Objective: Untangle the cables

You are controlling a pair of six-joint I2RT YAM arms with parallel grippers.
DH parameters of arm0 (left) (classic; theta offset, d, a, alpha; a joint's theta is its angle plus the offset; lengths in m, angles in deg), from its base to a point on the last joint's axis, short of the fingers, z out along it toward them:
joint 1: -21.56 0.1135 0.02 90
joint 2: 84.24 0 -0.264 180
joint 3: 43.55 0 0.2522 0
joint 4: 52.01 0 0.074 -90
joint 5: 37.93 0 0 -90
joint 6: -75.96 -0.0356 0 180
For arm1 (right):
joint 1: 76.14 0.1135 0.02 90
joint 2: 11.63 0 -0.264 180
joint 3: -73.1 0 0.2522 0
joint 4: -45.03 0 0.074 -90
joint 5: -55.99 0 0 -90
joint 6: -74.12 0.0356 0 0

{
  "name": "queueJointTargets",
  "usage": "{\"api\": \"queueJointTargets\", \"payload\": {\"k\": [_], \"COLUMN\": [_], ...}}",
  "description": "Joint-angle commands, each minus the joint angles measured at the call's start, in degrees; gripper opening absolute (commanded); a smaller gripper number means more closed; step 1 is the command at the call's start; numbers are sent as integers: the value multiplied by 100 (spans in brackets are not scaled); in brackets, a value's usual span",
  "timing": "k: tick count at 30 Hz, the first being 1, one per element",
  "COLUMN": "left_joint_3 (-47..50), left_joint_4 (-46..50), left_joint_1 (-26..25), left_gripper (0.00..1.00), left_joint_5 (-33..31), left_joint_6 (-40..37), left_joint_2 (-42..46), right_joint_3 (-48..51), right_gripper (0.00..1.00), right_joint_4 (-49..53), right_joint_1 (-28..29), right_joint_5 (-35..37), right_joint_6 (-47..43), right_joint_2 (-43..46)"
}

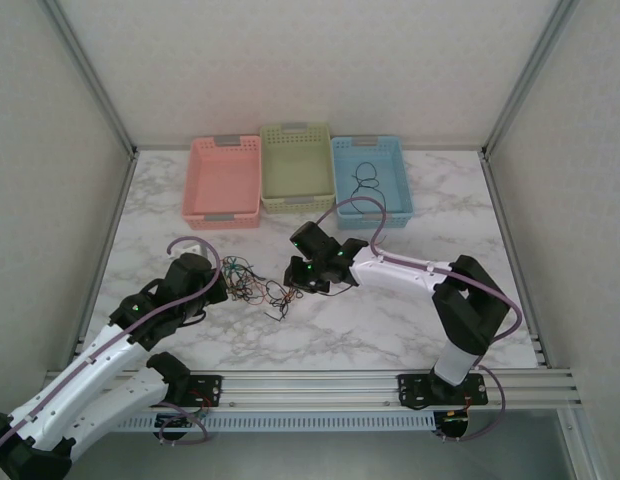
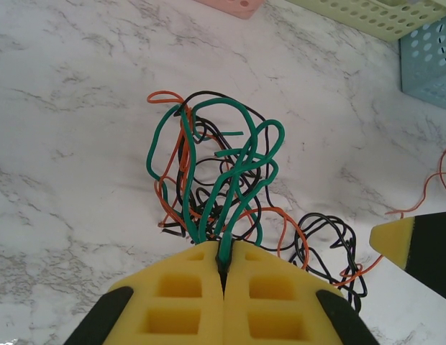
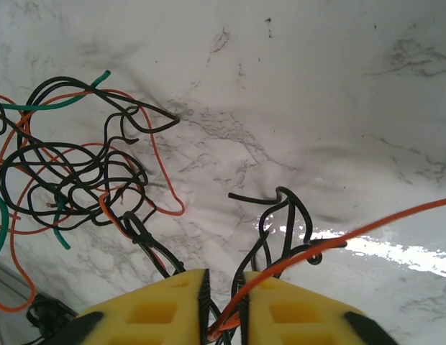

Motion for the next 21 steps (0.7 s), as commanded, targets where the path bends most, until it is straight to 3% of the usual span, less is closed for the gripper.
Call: {"api": "queueJointTargets", "payload": {"k": [1,3,13,21], "left_joint_3": [-43,-52,-167,-208], "left_joint_4": [73,86,462,870], "left_joint_1": [54,54,54,65], "left_gripper": [0,0,0,0], "left_joint_5": [13,-4,-787,-1477], "left_joint_6": [-114,-114,132,373], "left_joint_2": [13,19,13,670], "right_joint_3": [-216,-175,-41,844], "right_gripper": [8,0,0,0], "right_joint_4": [189,210,353,423], "right_joint_1": [59,64,-83,-1487], "right_joint_5": [235,297,294,-473], "right_joint_6": [-5,-46,-1535,-2101], "right_joint_2": [-1,100,1522,3057]}}
